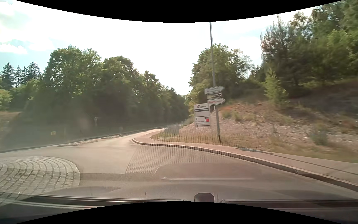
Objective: Follow the waypoints while adhering to traffic rules and regulations
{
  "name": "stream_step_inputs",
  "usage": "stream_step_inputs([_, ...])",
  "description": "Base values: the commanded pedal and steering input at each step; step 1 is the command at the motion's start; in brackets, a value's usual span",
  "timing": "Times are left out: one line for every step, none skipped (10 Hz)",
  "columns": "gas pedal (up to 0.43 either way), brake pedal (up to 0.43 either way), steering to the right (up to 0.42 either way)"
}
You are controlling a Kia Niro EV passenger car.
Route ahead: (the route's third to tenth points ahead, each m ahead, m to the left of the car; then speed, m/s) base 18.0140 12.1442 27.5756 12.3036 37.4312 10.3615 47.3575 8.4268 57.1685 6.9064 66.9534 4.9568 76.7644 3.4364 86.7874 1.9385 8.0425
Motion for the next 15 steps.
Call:
stream_step_inputs([0.110,0.006,-0.266])
stream_step_inputs([0.110,0.006,-0.265])
stream_step_inputs([0.110,0.006,-0.265])
stream_step_inputs([0.110,0.006,-0.265])
stream_step_inputs([0.110,0.006,-0.261])
stream_step_inputs([0.110,0.006,-0.254])
stream_step_inputs([0.110,0.006,-0.242])
stream_step_inputs([0.110,0.006,-0.220])
stream_step_inputs([0.110,0.006,-0.188])
stream_step_inputs([0.110,0.006,-0.158])
stream_step_inputs([0.110,0.006,-0.111])
stream_step_inputs([0.110,0.006,-0.067])
stream_step_inputs([0.110,0.006,-0.027])
stream_step_inputs([0.110,0.006,0.015])
stream_step_inputs([0.110,0.006,0.054])
